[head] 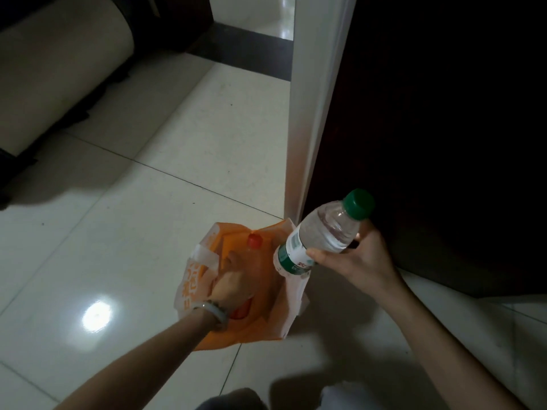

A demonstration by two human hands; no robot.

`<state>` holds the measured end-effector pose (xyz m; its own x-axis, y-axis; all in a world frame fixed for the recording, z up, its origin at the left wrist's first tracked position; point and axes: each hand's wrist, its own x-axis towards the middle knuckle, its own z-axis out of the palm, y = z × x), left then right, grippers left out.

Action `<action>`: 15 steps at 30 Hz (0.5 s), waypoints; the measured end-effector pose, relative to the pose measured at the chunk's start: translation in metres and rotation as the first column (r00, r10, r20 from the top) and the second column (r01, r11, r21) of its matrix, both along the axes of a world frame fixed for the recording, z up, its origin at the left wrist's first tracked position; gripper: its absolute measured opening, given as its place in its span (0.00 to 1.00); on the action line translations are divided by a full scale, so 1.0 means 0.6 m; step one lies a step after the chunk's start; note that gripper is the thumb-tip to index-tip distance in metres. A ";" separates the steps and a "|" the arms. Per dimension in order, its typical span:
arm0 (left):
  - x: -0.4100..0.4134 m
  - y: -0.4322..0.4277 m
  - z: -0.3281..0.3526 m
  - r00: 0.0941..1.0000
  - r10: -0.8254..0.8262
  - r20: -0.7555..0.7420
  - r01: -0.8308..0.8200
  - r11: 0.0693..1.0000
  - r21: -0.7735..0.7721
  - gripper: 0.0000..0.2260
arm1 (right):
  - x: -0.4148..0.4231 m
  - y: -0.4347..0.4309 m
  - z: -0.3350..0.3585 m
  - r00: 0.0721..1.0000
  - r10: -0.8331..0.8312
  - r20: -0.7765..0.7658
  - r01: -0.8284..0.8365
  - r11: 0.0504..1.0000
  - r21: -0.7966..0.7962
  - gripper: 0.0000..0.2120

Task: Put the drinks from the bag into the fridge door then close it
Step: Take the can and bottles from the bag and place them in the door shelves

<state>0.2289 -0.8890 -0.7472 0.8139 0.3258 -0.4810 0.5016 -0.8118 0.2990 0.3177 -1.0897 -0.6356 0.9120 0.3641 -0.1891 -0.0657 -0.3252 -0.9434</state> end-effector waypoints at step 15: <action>-0.053 -0.005 0.647 0.929 -0.170 0.329 0.270 0.919 -0.288 0.26 | -0.085 -0.029 0.498 0.997 -0.039 -0.059 0.036 0.998 -0.060 0.30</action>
<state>0.1972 -0.8921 -0.3592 0.9659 -0.0107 -0.2588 0.1708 -0.7249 0.6674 0.2666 -1.1069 -0.3367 0.9110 0.3164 -0.2644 -0.1353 -0.3763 -0.9166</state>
